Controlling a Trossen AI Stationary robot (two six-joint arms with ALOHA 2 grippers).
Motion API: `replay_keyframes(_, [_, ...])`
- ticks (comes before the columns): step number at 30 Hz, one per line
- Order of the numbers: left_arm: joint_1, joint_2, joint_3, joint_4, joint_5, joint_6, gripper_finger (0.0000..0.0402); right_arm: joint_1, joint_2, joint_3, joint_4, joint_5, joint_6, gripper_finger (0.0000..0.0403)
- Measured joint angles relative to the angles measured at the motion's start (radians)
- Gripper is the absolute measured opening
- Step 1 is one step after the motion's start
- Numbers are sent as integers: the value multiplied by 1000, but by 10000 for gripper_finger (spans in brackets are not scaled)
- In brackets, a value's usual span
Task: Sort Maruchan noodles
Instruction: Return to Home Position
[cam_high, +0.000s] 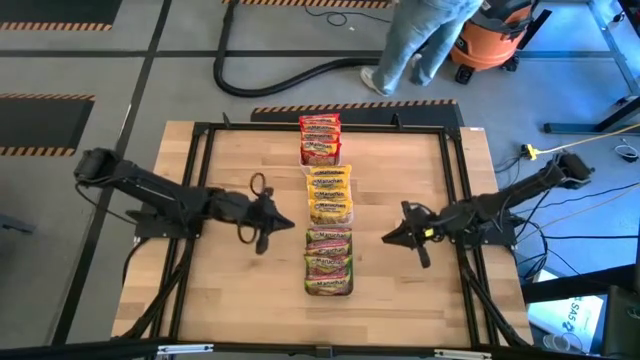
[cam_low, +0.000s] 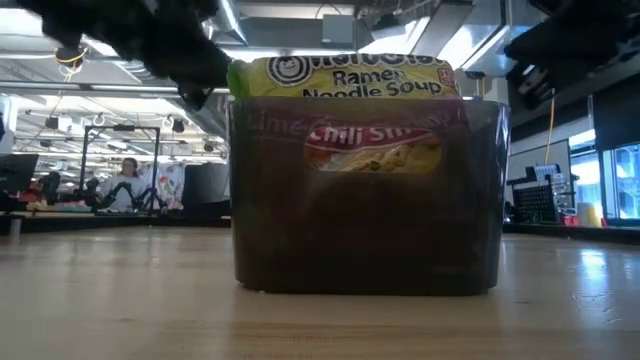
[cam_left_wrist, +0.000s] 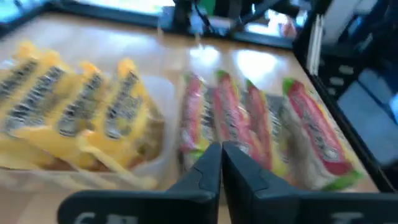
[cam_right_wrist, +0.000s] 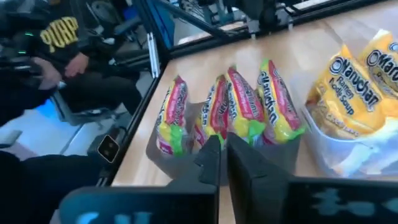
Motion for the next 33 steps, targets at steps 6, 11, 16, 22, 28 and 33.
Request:
replay_keyframes(6, [75, -150, -206, 255, 35, 65, 5, -116, -59, -53, 73, -76, -61, 3])
replay_keyframes(11, [108, -274, -308, 289, 34, 102, 3, -165, -140, -112, 125, -76, -103, 1])
replay_keyframes(16, [127, -410, -389, 290, 31, 102, 1, -208, -247, -170, 119, -54, -110, 1])
replay_keyframes(22, [143, -572, -487, 289, 30, 98, 1, -242, -373, -237, 121, -39, -115, 1])
replay_keyframes(28, [143, -726, -518, 202, 30, 100, 4, -241, -505, -316, 118, 4, -116, 1])
replay_keyframes(33, [143, -826, -518, 98, 30, 105, 1, -240, -597, -320, 23, -2, -118, 0])
